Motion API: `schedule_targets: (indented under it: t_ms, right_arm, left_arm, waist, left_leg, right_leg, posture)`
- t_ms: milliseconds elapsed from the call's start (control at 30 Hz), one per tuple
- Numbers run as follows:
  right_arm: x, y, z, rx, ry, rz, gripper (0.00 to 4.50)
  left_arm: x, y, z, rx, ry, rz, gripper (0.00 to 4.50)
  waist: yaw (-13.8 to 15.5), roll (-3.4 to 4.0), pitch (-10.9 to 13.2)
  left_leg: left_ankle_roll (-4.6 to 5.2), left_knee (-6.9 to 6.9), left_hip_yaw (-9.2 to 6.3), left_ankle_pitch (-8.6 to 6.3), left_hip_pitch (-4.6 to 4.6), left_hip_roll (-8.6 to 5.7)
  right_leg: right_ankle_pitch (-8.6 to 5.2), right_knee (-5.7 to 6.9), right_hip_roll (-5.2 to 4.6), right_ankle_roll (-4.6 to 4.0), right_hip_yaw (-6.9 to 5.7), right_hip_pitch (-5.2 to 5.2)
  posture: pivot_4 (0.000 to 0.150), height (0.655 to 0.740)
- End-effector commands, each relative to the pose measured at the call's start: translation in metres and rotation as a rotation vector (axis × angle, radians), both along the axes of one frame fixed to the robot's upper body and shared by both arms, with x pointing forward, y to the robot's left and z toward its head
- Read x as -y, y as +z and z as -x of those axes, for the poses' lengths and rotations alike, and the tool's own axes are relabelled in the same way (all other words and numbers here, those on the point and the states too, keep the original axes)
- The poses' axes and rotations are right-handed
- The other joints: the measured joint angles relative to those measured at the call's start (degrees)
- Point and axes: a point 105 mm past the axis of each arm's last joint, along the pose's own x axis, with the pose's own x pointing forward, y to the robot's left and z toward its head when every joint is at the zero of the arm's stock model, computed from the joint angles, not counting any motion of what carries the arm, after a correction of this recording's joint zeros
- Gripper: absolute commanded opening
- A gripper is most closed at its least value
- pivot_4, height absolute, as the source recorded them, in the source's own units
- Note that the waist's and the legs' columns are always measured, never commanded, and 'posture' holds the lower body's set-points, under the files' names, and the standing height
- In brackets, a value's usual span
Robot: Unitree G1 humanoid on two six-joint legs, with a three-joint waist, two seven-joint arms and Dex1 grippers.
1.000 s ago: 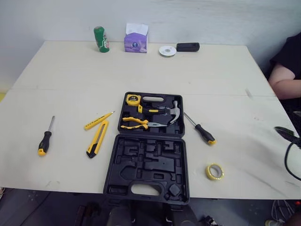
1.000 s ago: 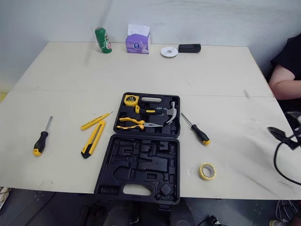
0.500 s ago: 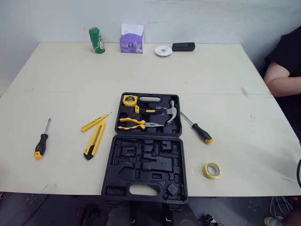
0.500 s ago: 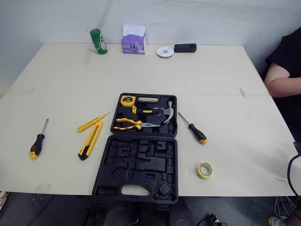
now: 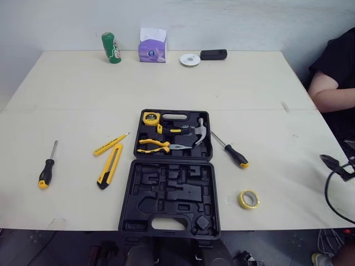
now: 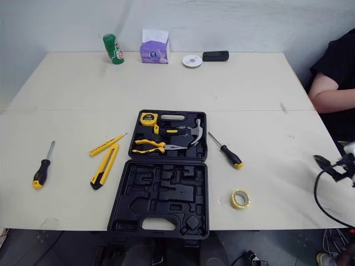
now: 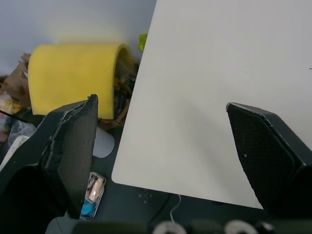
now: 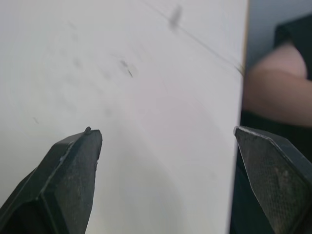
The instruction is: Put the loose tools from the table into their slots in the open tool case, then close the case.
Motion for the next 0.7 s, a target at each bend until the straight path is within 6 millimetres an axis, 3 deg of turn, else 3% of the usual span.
schedule_targets:
  t_ms: [33,200,367,467,533,700]
  right_arm:
    - [-0.037,0.031,-0.017,0.12,0.182,-0.035,4.5]
    - [-0.088,0.061,-0.025,0.296,0.416,-0.133,4.5]
    - [-0.143,0.076,-0.031,0.306,0.672,-0.133,4.5]
    - [-0.171,0.085,-0.029,0.298,0.805,-0.142,4.5]
    - [-0.191,0.089,-0.026,0.274,0.894,-0.145,4.5]
    - [-0.233,0.096,-0.01,0.218,1.102,-0.176,4.5]
  left_arm:
    - [0.012,0.01,-0.016,0.063,-0.067,0.067,4.45]
    - [0.047,0.023,-0.041,0.119,-0.157,0.317,4.45]
    - [0.097,0.036,-0.063,-0.034,-0.208,0.376,4.45]
    - [0.117,0.033,-0.072,-0.149,-0.14,0.397,4.45]
    - [0.138,0.032,-0.077,-0.19,-0.143,0.5,4.45]
    - [0.155,0.028,-0.089,-0.317,-0.074,0.461,4.45]
  waist:
    - [0.1,0.0,0.0]
    - [0.4,-0.02,0.0]
    - [0.6,-0.04,0.0]
    - [0.6,-0.03,0.0]
    - [0.7,-0.02,0.0]
    - [0.9,-0.02,0.0]
  left_leg:
    - [-0.01,-0.01,-0.02,0.0,0.0,0.0]
    - [0.09,0.01,-0.19,0.1,-0.12,0.01]
    - [0.09,0.19,-0.3,0.1,-0.19,0.0]
    - [0.09,0.19,-0.35,0.11,-0.17,0.0]
    - [-0.07,0.15,-0.37,0.2,-0.18,0.0]
    - [-0.14,0.16,-0.38,0.23,-0.2,0.0]
  right_leg:
    - [0.0,0.01,0.0,0.0,0.0,0.01]
    - [0.0,-0.02,-0.11,0.0,0.0,0.05]
    - [0.0,0.03,-0.14,0.0,-0.03,0.1]
    - [0.0,0.09,-0.11,-0.01,-0.02,0.09]
    - [-0.01,0.09,-0.1,-0.02,-0.02,0.07]
    - [-0.01,0.1,-0.07,-0.02,-0.01,0.06]
  posture:
    - [0.15,0.74]
    - [0.15,0.74]
    - [0.15,0.74]
    - [0.15,0.74]
    - [0.15,0.74]
    - [0.15,0.74]
